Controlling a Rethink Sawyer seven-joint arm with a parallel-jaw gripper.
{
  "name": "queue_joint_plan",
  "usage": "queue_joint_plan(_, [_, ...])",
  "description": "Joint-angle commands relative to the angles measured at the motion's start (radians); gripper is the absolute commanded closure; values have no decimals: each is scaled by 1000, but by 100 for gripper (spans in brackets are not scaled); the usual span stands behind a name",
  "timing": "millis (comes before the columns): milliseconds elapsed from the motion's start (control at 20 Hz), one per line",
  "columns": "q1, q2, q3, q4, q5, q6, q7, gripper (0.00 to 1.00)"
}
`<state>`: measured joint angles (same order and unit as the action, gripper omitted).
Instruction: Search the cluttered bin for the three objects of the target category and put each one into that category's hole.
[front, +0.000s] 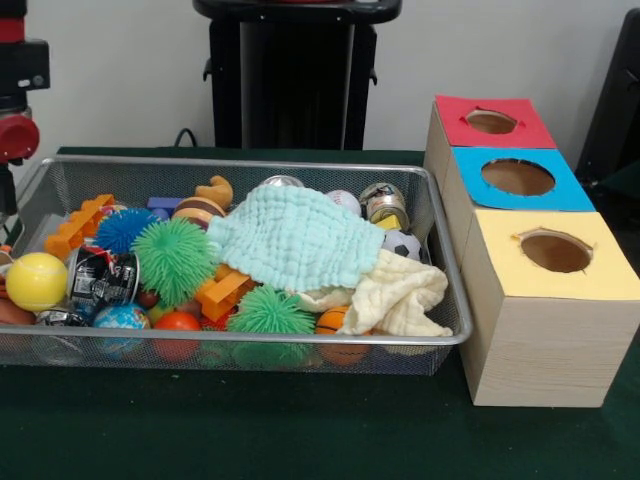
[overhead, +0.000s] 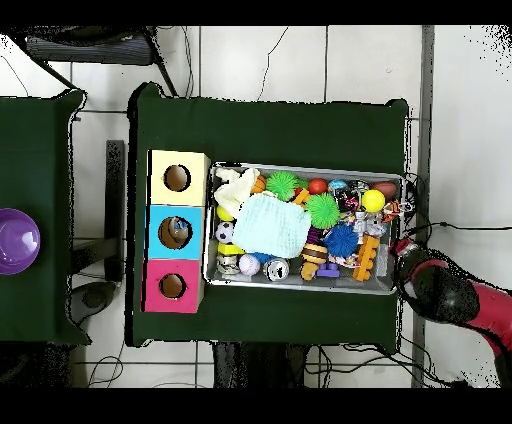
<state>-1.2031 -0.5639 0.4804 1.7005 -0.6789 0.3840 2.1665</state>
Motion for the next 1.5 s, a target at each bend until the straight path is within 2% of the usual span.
queue_joint_plan(50, [-138,70,183,78,76,21,-154,0])
queue_joint_plan(200, [92,-39,-9,23,-152,-45,-104,0])
queue_joint_plan(250, [169,-75,-73,5,-228,-67,-88,100])
queue_joint_plan(450, [196,50,-59,-35,-231,-77,-64,100])
queue_joint_plan(550, [206,37,-73,-20,-235,-104,-34,100])
queue_joint_plan(800, [183,1,-51,8,-228,-55,-92,100])
queue_joint_plan(950, [192,5,-79,28,-251,-110,-50,100])
queue_joint_plan(1150, [201,11,-91,32,-244,-126,-30,100])
queue_joint_plan(1300, [220,56,-127,-9,-265,-151,-6,100])
queue_joint_plan(1400, [219,101,-133,-54,-268,-159,-12,100])
queue_joint_plan(1500, [211,113,-135,-75,-259,-146,-30,100])
